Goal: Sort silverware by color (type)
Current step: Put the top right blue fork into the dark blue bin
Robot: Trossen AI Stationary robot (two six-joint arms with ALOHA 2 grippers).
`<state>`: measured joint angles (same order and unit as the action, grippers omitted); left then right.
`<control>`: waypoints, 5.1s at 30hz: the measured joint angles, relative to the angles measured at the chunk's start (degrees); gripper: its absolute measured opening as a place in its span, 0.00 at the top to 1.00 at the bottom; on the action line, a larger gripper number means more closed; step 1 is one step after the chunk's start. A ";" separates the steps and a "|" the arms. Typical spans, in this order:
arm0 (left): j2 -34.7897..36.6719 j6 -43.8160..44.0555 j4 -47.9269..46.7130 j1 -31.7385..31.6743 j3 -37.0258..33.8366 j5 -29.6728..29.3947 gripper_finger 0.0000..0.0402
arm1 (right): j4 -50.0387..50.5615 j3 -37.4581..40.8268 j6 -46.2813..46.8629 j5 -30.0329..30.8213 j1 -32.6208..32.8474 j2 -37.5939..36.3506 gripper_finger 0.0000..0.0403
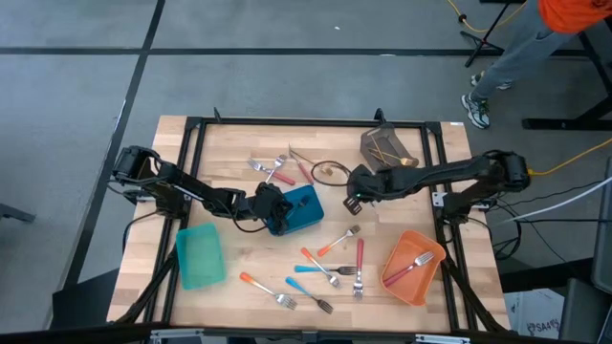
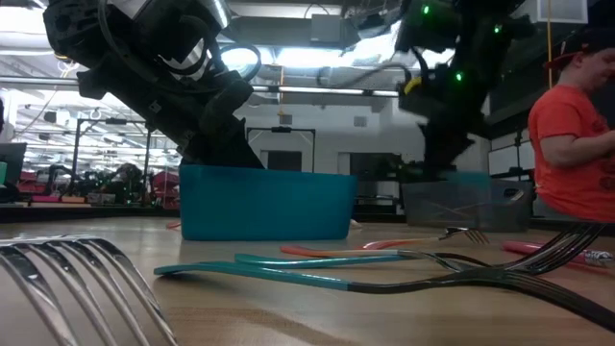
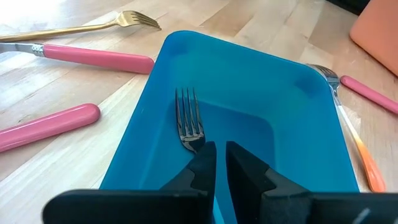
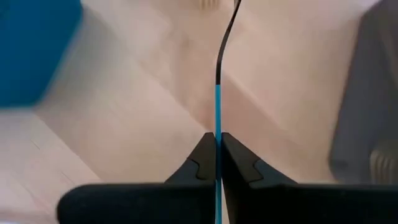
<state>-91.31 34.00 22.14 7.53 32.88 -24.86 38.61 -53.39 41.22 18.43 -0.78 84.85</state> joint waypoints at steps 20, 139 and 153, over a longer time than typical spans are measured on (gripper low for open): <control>0.00 -1.47 14.50 0.00 0.00 0.03 0.92 | -48.74 -0.15 -12.98 -3.15 0.04 -1.61 1.00; -0.04 -28.34 44.20 -3.87 5.77 12.37 0.99 | -68.27 -0.13 -30.62 -26.51 0.01 -1.26 0.97; 0.02 -26.14 41.29 -3.76 5.81 12.21 1.00 | -59.38 -0.11 -31.49 -26.64 0.00 -4.96 0.73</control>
<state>-91.29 7.86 63.43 3.77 38.70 -12.65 -20.76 -53.49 9.73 -8.21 -0.78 79.89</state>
